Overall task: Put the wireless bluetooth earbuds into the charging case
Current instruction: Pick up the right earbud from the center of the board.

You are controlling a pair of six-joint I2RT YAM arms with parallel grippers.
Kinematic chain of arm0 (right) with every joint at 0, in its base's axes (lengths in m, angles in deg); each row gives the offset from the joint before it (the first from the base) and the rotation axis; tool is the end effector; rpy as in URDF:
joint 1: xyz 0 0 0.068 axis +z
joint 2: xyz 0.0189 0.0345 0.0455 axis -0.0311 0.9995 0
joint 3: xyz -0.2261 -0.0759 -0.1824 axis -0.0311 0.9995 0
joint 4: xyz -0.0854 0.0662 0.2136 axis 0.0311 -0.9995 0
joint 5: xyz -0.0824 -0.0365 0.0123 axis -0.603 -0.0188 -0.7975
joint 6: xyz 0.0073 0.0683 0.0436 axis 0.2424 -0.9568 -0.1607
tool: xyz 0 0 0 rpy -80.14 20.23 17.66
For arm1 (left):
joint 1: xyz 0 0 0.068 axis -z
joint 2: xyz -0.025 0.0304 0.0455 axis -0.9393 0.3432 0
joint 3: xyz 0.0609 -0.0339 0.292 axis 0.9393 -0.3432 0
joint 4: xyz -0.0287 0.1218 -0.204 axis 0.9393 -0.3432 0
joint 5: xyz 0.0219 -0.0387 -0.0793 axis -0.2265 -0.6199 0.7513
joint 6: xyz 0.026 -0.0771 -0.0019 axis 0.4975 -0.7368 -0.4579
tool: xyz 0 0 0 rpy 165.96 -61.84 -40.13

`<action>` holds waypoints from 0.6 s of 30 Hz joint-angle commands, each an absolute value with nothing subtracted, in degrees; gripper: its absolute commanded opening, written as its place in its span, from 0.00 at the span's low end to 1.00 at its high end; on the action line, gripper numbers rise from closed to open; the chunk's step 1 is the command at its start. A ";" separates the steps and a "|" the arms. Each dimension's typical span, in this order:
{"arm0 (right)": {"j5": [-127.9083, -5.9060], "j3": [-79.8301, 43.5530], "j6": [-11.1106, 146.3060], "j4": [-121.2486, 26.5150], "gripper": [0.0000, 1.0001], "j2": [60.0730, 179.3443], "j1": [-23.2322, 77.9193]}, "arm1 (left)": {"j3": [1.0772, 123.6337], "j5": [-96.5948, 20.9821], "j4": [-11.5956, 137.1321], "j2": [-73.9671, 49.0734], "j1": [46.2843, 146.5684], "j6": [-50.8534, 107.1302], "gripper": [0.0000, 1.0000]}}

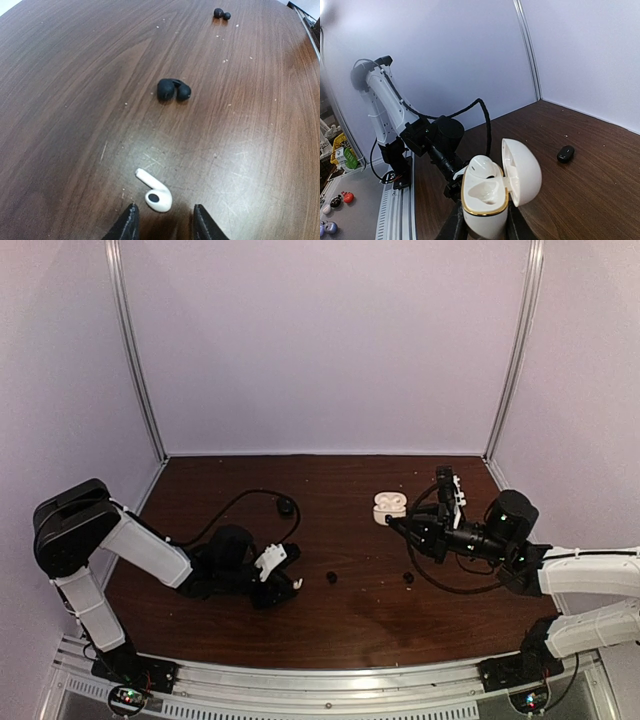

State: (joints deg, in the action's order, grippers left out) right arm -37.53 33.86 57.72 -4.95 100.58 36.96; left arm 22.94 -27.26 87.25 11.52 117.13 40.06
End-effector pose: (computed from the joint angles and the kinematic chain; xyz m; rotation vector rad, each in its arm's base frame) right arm 0.1478 0.1730 0.2895 -0.8455 1.4288 1.2371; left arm 0.1995 -0.2491 0.1320 1.1116 2.0744 -0.7913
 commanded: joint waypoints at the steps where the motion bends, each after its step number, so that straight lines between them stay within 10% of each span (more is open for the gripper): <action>1: -38.59 34.28 58.15 -4.29 0.00 98.88 36.79 | 21.86 -29.32 91.43 12.36 117.80 41.40 0.39; 18: -39.17 34.02 58.87 -5.86 0.00 98.33 36.74 | 22.62 -34.44 92.87 16.00 119.75 41.25 0.21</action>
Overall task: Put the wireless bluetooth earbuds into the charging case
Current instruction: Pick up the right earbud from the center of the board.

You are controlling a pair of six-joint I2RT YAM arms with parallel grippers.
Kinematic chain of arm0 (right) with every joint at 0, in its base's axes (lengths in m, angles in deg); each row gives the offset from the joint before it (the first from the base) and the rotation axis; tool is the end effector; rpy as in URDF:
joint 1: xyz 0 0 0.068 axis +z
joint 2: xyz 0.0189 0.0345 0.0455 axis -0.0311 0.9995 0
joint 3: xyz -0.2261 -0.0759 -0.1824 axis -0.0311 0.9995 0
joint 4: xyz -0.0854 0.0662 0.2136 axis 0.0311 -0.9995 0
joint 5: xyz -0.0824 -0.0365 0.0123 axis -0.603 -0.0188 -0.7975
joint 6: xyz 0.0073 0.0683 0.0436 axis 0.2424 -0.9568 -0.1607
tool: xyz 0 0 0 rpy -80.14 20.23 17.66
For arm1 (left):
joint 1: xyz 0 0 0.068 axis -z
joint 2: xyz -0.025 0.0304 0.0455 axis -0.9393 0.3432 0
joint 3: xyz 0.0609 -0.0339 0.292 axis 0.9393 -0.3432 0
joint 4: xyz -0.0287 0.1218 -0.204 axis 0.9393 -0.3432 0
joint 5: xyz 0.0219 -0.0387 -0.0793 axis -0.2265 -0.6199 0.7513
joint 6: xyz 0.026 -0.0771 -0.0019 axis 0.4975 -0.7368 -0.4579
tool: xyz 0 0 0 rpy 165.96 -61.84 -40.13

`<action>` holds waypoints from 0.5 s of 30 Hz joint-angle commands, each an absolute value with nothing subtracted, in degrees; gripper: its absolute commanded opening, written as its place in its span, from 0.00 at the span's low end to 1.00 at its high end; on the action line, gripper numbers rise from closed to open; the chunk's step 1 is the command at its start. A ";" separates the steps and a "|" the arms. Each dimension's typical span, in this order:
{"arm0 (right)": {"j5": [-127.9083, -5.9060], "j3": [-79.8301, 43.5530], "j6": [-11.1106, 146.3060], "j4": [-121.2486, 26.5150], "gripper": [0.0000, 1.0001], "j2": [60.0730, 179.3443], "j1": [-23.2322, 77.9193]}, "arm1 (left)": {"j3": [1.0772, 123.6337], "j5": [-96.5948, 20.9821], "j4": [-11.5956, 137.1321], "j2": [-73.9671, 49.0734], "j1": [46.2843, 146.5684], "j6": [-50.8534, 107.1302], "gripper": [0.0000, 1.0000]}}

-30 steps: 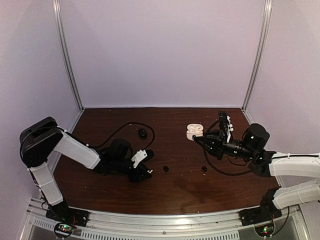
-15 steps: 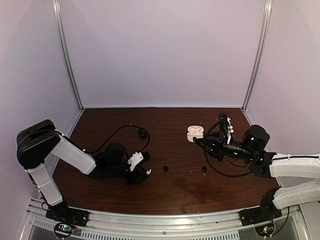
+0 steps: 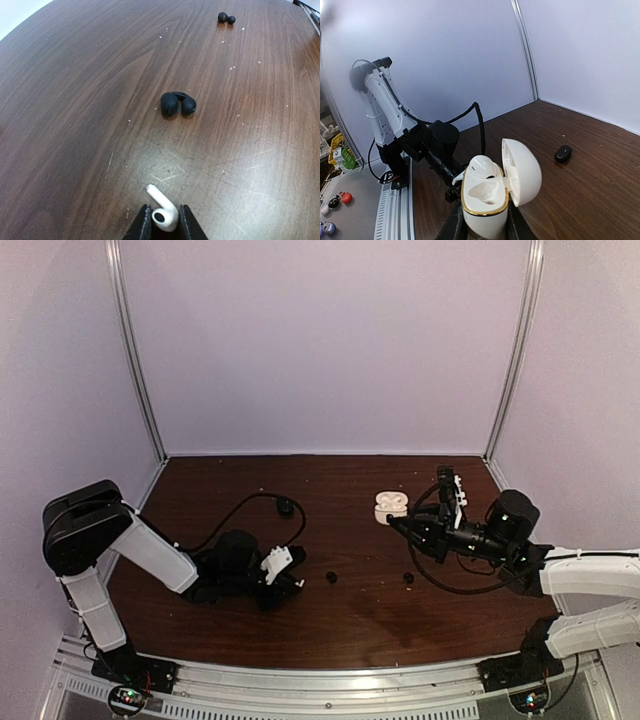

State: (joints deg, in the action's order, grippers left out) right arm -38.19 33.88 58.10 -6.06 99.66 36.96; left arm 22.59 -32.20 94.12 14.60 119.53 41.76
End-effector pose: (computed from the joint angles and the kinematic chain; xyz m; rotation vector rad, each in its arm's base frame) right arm 0.1464 0.1711 0.2901 -0.8399 1.4319 1.2243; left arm 0.2005 -0.2618 0.1264 1.1192 1.9925 -0.7165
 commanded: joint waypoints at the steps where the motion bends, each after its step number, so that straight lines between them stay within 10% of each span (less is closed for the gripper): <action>1: -39.25 34.03 59.12 -6.02 0.00 98.26 36.76 | 22.62 -34.53 92.53 15.74 119.76 41.14 0.19; 15: -51.39 34.83 77.91 -1.22 0.00 102.35 40.04 | 30.52 -24.91 72.46 1.77 119.76 29.88 0.07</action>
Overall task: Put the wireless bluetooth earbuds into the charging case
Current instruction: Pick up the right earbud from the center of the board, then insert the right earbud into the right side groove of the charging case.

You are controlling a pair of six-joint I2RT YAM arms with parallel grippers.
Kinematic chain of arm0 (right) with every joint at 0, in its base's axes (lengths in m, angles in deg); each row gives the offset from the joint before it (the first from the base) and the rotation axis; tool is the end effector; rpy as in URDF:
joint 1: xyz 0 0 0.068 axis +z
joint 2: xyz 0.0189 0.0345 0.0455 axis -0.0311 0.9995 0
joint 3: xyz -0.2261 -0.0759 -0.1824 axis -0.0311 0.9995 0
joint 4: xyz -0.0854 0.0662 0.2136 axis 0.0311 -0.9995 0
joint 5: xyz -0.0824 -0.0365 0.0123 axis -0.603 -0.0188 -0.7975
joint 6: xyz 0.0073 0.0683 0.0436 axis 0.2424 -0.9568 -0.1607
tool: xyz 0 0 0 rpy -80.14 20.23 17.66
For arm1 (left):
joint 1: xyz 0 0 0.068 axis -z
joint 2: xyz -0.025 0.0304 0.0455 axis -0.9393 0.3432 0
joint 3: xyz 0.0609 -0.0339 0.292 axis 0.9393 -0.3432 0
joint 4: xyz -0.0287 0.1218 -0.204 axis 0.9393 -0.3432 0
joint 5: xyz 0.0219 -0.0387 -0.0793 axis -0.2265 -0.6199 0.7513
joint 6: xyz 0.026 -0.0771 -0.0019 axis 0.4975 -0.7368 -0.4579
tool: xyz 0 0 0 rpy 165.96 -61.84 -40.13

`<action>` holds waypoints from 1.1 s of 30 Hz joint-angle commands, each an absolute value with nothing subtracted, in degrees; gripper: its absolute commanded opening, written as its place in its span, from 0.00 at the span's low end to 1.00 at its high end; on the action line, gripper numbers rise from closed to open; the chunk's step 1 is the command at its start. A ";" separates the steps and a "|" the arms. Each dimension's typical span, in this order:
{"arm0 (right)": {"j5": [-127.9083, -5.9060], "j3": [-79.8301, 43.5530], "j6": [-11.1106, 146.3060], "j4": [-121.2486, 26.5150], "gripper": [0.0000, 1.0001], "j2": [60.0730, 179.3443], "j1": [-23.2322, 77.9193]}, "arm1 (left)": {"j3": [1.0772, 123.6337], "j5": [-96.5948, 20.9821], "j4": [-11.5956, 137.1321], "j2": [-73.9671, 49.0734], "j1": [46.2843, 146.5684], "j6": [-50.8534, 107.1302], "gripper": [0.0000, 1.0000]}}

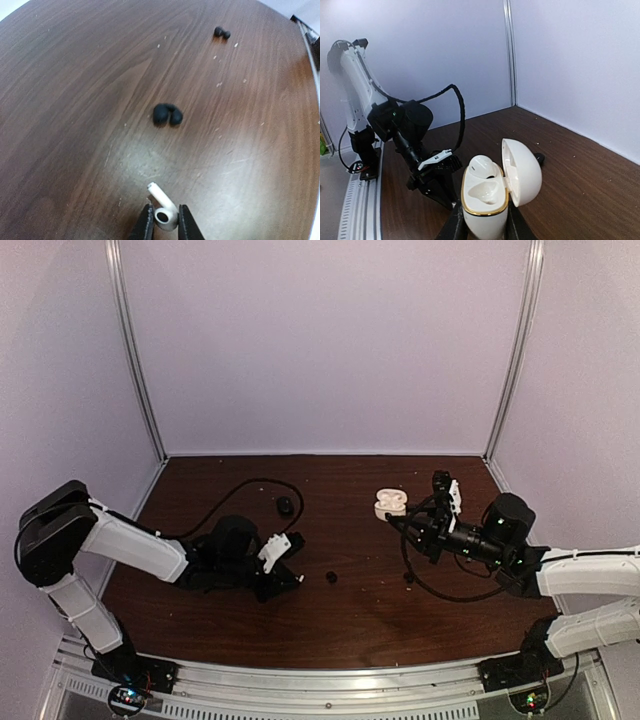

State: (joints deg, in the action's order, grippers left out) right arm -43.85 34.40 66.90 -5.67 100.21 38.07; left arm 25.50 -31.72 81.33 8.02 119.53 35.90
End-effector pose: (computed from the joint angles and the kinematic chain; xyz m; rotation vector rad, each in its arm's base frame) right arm 0.1505 0.1725 0.2861 -0.8686 1.3794 1.0527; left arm 0.1941 -0.2552 0.1497 1.0448 2.1177 -0.7603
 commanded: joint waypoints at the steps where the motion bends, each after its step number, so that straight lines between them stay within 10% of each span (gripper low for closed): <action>1: -52.53 34.59 80.22 -0.63 0.00 103.29 40.58 | 31.83 -22.67 70.07 0.22 119.76 28.57 0.07; 11: -58.43 34.49 93.37 10.35 0.00 111.43 44.58 | 49.71 -4.10 45.71 -7.76 119.76 25.09 0.08; 33: -69.87 31.15 110.38 18.60 0.00 122.64 57.01 | 63.11 5.90 43.33 0.81 119.72 8.81 0.07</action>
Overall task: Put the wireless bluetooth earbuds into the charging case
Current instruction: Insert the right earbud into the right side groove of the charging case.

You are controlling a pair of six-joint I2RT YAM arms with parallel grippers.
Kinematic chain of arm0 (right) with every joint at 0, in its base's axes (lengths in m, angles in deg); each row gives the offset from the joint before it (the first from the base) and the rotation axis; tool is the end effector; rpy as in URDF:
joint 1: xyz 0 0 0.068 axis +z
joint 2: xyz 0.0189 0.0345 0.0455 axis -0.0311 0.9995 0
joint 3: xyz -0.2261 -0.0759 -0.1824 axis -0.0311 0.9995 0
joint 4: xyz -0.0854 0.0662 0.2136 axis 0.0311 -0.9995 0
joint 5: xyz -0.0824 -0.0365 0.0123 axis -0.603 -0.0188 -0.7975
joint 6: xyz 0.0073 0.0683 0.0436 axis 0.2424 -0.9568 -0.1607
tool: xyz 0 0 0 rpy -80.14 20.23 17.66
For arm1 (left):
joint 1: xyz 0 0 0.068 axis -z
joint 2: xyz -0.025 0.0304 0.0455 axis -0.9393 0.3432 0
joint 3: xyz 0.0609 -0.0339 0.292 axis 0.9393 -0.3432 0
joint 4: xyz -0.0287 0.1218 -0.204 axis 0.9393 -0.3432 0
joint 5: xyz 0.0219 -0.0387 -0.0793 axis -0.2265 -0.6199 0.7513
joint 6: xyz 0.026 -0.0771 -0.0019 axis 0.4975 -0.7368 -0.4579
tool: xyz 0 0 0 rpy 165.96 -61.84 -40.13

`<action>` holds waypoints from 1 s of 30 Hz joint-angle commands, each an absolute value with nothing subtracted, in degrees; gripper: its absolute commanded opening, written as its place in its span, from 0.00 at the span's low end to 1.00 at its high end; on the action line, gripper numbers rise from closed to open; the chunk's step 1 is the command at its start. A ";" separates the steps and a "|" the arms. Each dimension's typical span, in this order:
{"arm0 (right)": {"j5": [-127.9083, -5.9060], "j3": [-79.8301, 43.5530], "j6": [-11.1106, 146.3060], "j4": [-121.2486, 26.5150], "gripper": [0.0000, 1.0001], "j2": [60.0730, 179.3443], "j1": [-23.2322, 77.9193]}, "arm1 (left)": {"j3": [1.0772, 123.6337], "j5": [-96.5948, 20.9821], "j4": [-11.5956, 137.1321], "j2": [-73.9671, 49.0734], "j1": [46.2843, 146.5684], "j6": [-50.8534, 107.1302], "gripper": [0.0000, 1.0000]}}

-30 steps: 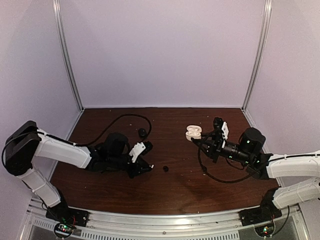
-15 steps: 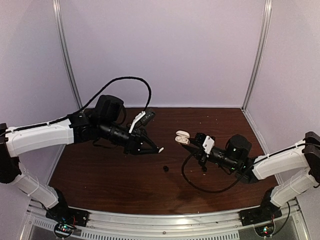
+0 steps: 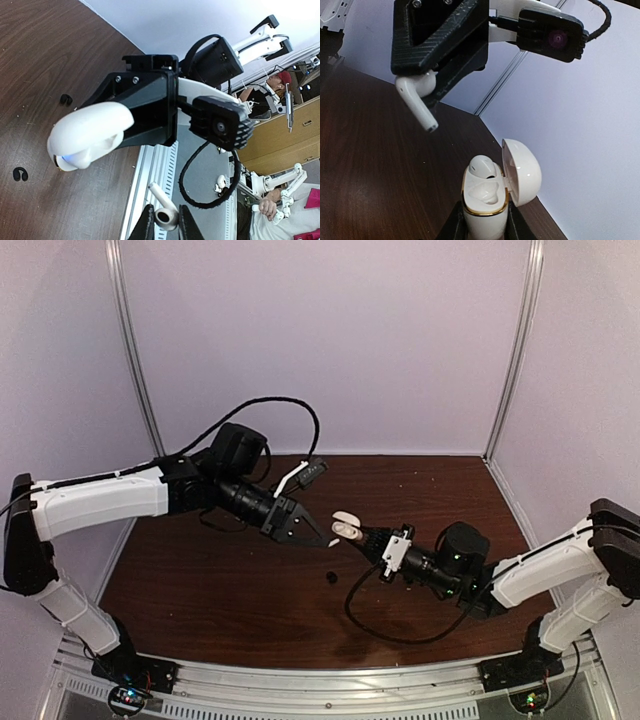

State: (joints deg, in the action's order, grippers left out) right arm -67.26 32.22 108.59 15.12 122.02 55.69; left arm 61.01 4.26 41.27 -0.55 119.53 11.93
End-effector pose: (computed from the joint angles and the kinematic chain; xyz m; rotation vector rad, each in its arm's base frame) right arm 0.1527 0.2560 0.2572 -1.1596 0.9828 0.4217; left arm 0.1737 -0.2880 0.3305 1.0216 2.2515 -1.6494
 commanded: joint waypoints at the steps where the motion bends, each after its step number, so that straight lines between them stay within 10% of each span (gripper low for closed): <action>1: -69.85 31.07 110.67 18.57 0.00 122.85 57.42 | 63.20 5.79 43.31 1.19 119.76 8.57 0.07; 30: -73.67 30.44 113.52 18.18 0.00 124.50 61.41 | 65.19 3.49 40.87 4.59 119.75 3.87 0.07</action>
